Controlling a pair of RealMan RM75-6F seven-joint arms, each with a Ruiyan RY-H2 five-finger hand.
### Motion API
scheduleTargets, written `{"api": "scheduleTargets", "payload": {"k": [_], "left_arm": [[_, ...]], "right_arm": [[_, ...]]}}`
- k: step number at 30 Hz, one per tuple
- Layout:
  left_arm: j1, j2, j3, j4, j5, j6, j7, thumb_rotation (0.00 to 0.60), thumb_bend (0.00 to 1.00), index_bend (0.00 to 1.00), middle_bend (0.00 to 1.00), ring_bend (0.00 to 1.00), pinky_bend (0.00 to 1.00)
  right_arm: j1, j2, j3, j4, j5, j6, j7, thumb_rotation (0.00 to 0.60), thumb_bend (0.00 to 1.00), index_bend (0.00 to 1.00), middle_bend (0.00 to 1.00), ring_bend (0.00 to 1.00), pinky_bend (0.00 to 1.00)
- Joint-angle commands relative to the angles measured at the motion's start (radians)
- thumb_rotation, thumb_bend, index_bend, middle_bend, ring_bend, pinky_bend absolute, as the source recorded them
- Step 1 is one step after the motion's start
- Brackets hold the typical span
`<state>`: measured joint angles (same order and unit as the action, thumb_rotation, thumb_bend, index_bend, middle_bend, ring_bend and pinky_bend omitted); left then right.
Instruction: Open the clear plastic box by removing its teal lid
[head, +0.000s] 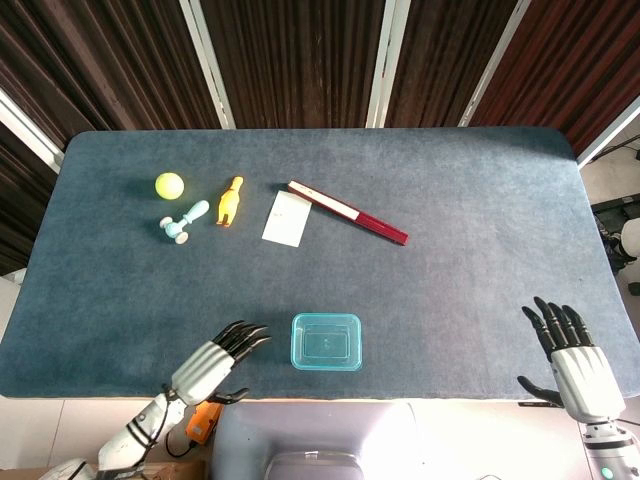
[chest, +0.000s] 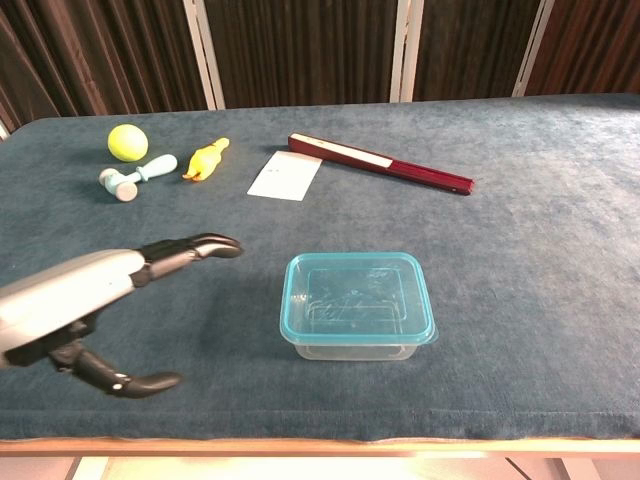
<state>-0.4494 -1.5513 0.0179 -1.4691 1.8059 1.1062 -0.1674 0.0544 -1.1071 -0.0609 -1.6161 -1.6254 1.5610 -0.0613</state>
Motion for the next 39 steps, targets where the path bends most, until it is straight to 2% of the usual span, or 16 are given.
{"api": "scheduleTargets", "payload": {"k": [1,11,31,39], "left_arm": [[-0.056,-0.072,-0.038,0.005,-0.057,-0.056,0.003,0.600,0.24,0.00,0.00,0.00,0.00],[-0.128,-0.218,-0.099,0.121,-0.158,-0.101,0.044,0.600,0.24,0.00,0.00,0.00,0.00],[-0.214,-0.239,-0.125,0.096,-0.289,-0.186,0.101,0.600,0.23,0.00,0.00,0.00,0.00],[-0.213,-0.260,-0.120,0.102,-0.313,-0.155,0.155,0.600,0.26,0.00,0.00,0.00,0.00]], "right_arm": [[-0.003,0.016,0.002,0.002,-0.008,-0.002,0.028,0.600,0.24,0.00,0.00,0.00,0.00],[-0.010,0.047,-0.004,0.018,-0.038,0.005,0.127,0.600,0.24,0.00,0.00,0.00,0.00],[-0.013,0.071,-0.002,0.015,-0.053,-0.012,0.173,0.600,0.24,0.00,0.00,0.00,0.00],[-0.011,0.075,-0.003,0.013,-0.061,-0.020,0.180,0.600,0.24,0.00,0.00,0.00,0.00]]}}
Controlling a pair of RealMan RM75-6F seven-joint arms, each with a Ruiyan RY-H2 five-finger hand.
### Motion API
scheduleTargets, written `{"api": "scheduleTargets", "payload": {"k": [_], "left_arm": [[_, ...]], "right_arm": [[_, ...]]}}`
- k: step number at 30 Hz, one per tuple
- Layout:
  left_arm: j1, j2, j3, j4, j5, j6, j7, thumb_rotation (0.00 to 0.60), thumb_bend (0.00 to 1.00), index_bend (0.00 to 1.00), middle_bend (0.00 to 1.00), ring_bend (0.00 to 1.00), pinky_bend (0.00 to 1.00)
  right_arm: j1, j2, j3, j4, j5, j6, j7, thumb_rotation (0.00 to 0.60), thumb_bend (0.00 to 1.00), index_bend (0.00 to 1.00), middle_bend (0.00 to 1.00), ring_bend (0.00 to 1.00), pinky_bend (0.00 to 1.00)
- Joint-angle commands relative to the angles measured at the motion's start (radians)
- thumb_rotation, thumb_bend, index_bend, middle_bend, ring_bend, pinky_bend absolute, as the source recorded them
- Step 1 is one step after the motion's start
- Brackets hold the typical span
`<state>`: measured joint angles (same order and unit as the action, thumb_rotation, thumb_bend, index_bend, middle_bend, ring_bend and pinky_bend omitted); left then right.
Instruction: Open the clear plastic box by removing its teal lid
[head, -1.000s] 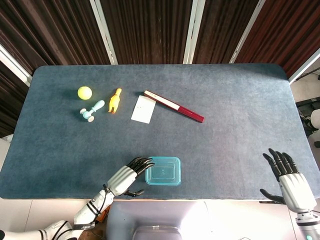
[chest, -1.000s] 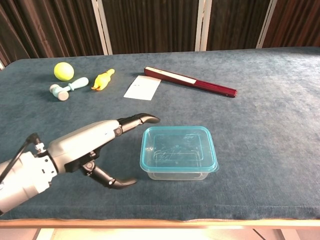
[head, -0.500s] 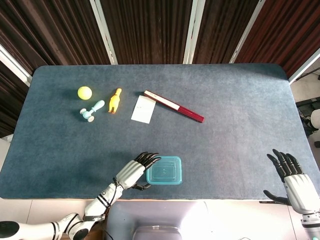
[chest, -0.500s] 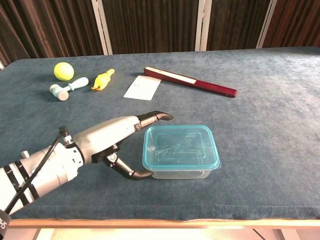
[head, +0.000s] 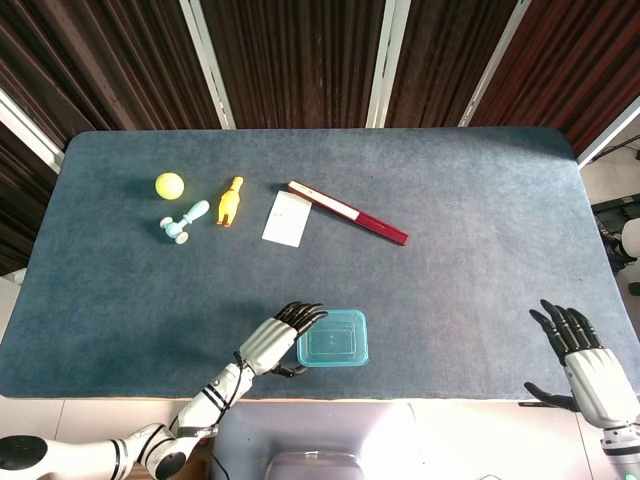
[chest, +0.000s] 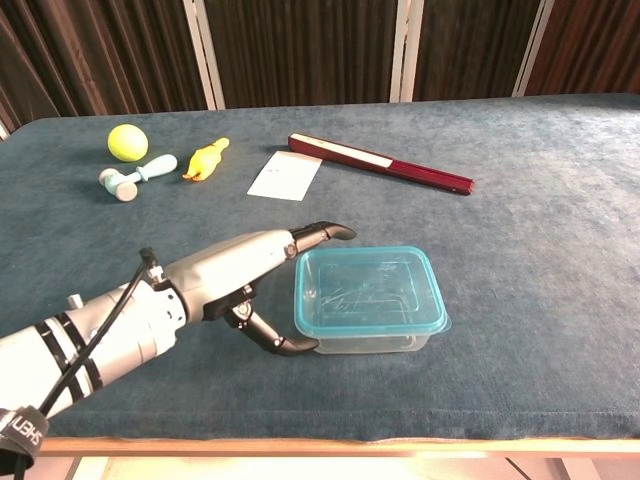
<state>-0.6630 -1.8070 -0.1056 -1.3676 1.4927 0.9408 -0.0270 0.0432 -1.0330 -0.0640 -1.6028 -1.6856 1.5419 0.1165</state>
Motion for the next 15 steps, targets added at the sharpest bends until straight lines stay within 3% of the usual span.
{"api": "scheduleTargets", "payload": {"k": [1,15], "left_arm": [[0.001,-0.005,0.006,0.001,0.002,0.015,0.023,0.600,0.26,0.00,0.00,0.00,0.00],[-0.009,-0.051,0.017,0.014,-0.027,0.028,0.108,0.600,0.27,0.00,0.00,0.00,0.00]], "right_arm": [[0.000,0.002,0.000,0.000,-0.002,-0.001,0.004,0.600,0.24,0.00,0.00,0.00,0.00],[-0.008,0.012,-0.003,0.003,-0.009,0.004,0.022,0.600,0.24,0.00,0.00,0.00,0.00]]}}
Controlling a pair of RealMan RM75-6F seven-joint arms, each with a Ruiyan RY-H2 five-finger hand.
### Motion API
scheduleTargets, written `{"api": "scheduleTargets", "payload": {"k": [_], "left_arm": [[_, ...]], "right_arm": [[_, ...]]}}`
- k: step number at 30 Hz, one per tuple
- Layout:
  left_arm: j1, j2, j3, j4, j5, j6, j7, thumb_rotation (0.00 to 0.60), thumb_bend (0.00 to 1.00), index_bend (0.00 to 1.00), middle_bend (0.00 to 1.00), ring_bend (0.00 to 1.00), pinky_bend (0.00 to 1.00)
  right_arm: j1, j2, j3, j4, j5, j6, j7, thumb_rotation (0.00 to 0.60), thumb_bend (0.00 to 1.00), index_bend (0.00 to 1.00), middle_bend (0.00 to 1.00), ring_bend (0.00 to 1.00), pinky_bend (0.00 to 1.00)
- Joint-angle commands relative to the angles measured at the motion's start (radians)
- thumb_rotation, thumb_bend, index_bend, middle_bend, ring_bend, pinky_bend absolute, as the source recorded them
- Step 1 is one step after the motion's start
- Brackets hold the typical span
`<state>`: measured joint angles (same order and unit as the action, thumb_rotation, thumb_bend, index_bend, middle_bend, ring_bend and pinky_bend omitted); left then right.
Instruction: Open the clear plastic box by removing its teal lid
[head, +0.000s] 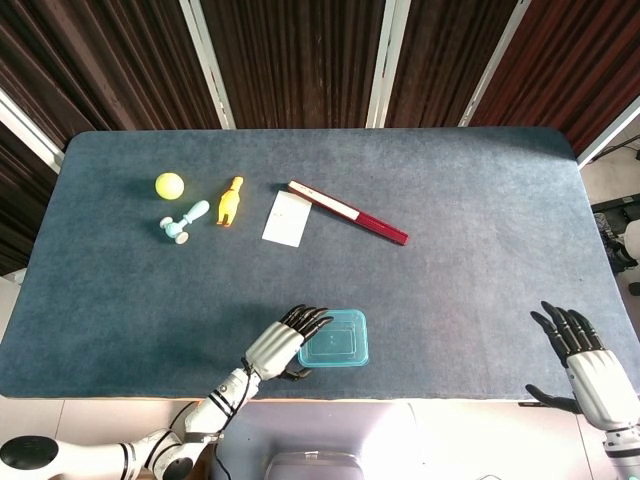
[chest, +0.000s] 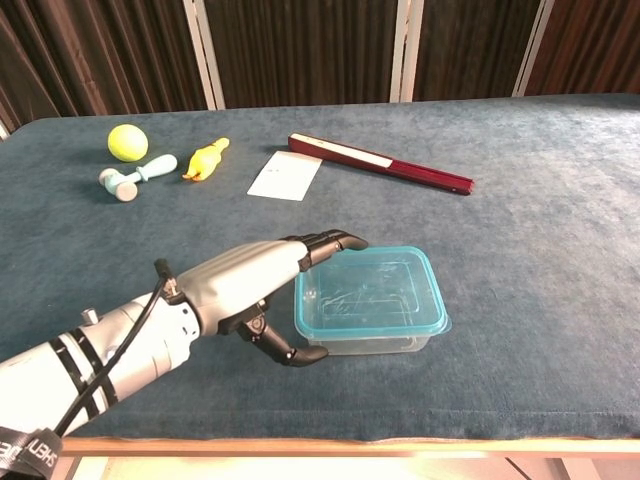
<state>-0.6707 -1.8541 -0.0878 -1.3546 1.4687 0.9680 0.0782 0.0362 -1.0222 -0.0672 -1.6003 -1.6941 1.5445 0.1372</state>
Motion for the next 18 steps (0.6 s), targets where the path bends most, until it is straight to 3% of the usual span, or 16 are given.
{"api": "scheduleTargets", "payload": {"k": [1,12,18], "left_arm": [[-0.002,-0.005,-0.001,0.000,-0.004,0.002,0.004,0.600,0.28,0.00,0.00,0.00,0.00],[-0.005,-0.037,-0.004,0.023,-0.025,0.016,0.025,0.600,0.37,0.00,0.01,0.00,0.04],[-0.014,-0.046,-0.006,0.034,-0.040,0.000,0.038,0.600,0.37,0.02,0.05,0.00,0.06]], "right_arm": [[-0.001,0.001,0.000,0.002,-0.001,0.002,0.003,0.600,0.24,0.00,0.00,0.00,0.00],[0.001,0.003,-0.001,0.001,-0.007,-0.005,0.009,0.600,0.24,0.00,0.00,0.00,0.00],[0.001,0.004,-0.003,0.001,-0.012,-0.007,0.010,0.600,0.24,0.00,0.00,0.00,0.00]]}}
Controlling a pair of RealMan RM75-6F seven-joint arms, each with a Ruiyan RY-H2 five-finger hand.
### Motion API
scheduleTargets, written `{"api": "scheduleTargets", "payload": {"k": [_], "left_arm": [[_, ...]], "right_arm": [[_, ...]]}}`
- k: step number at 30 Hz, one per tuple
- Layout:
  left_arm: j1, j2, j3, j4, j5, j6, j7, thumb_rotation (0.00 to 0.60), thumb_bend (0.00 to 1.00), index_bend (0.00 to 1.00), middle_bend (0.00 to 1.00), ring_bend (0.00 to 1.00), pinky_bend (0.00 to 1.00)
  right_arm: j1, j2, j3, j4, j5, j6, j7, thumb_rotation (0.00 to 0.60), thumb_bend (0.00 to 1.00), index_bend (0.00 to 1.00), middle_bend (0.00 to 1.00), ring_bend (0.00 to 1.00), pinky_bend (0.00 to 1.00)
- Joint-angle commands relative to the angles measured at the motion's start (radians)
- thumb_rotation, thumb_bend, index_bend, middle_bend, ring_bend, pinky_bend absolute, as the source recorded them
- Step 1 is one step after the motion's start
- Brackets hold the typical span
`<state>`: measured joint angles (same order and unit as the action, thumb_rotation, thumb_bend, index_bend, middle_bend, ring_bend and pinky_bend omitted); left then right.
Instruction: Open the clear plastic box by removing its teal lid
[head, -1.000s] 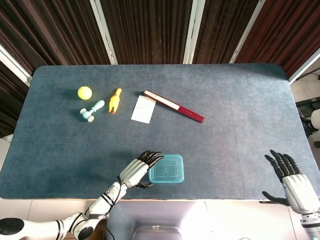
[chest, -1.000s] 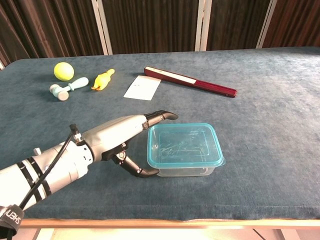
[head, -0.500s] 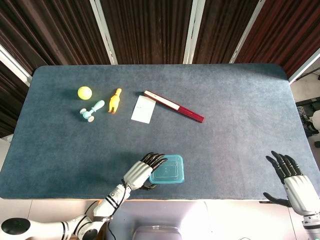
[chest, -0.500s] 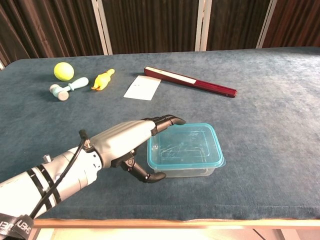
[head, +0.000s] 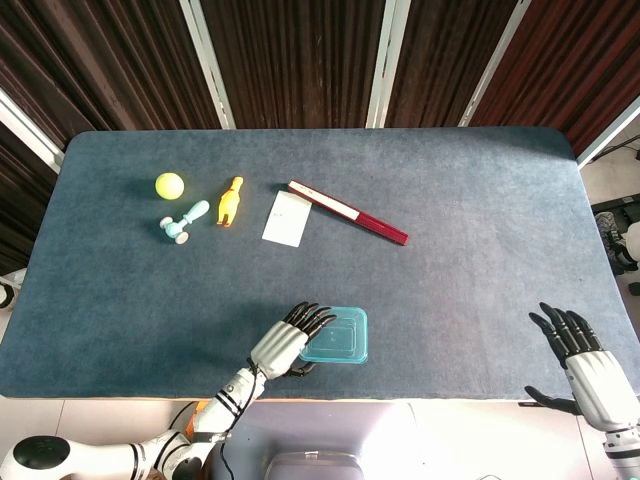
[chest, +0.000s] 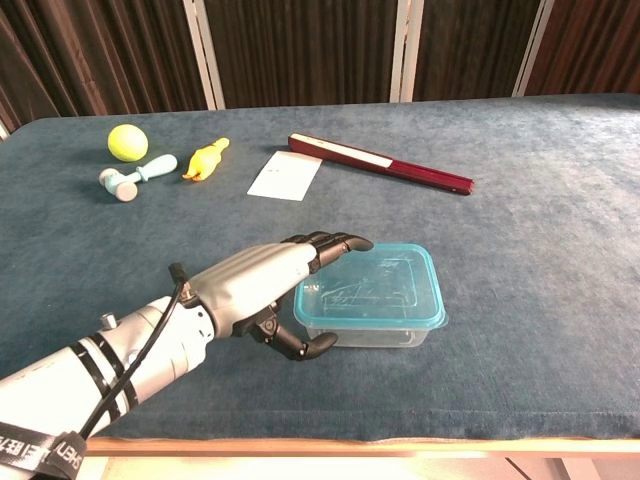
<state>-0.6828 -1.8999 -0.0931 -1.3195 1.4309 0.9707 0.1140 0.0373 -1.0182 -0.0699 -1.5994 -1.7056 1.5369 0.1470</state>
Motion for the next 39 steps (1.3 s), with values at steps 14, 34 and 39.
{"api": "scheduleTargets", "payload": {"k": [14,34,39], "left_arm": [[-0.003,0.005,0.013,-0.011,-0.014,-0.006,0.021,0.600,0.36,0.10,0.25,0.14,0.24],[0.015,-0.034,0.078,0.055,0.103,0.068,-0.056,0.600,0.37,0.09,0.27,0.16,0.23],[0.010,-0.041,0.063,0.075,0.099,0.067,-0.067,0.600,0.36,0.09,0.27,0.16,0.23]], "right_arm": [[0.021,-0.041,0.006,0.014,-0.037,-0.015,-0.056,0.600,0.24,0.00,0.00,0.00,0.00],[0.349,-0.340,0.082,0.130,-0.191,-0.285,-0.173,0.600,0.25,0.43,0.00,0.00,0.00],[0.401,-0.411,0.063,0.174,-0.217,-0.306,-0.133,0.600,0.30,0.54,0.04,0.00,0.00]]}}
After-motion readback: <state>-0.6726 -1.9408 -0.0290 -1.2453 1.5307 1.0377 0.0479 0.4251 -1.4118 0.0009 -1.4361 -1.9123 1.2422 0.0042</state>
